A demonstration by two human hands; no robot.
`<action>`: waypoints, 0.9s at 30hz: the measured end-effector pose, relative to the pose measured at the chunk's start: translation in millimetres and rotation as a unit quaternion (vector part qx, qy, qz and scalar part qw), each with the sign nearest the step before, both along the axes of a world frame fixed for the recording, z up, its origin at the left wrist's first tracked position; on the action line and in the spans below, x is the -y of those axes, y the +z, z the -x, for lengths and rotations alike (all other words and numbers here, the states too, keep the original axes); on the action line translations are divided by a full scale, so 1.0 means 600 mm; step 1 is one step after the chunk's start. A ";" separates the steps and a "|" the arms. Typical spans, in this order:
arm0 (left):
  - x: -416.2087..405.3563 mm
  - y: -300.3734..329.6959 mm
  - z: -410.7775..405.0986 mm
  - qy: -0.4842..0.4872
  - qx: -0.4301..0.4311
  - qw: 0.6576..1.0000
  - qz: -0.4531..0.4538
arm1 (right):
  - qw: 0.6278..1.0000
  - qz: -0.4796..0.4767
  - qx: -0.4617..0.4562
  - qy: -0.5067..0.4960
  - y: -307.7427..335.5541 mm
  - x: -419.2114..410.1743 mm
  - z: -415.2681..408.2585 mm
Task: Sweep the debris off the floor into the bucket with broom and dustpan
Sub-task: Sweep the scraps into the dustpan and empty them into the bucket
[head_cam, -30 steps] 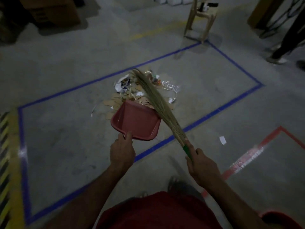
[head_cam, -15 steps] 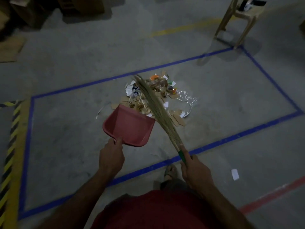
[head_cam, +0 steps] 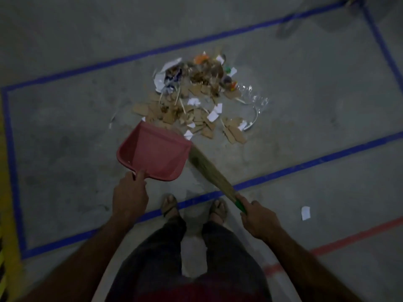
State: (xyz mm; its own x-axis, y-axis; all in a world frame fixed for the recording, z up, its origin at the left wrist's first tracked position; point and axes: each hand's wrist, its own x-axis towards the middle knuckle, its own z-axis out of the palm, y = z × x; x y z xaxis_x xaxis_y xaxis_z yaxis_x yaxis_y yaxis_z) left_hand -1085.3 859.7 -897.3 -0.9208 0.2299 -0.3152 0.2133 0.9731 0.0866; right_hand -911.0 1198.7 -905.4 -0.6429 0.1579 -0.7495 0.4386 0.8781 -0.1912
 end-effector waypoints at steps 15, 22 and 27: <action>0.037 -0.310 0.009 0.002 0.069 0.998 -0.014 | 0.988 -0.060 0.032 -0.135 -0.412 -0.069 0.163; 0.087 -0.278 0.043 0.071 0.071 0.994 -0.044 | 0.986 -0.003 -0.098 -0.136 -0.312 -0.045 0.228; 0.149 -0.235 0.063 0.113 0.073 0.988 -0.077 | 0.987 0.038 -0.104 -0.113 -0.224 0.025 0.209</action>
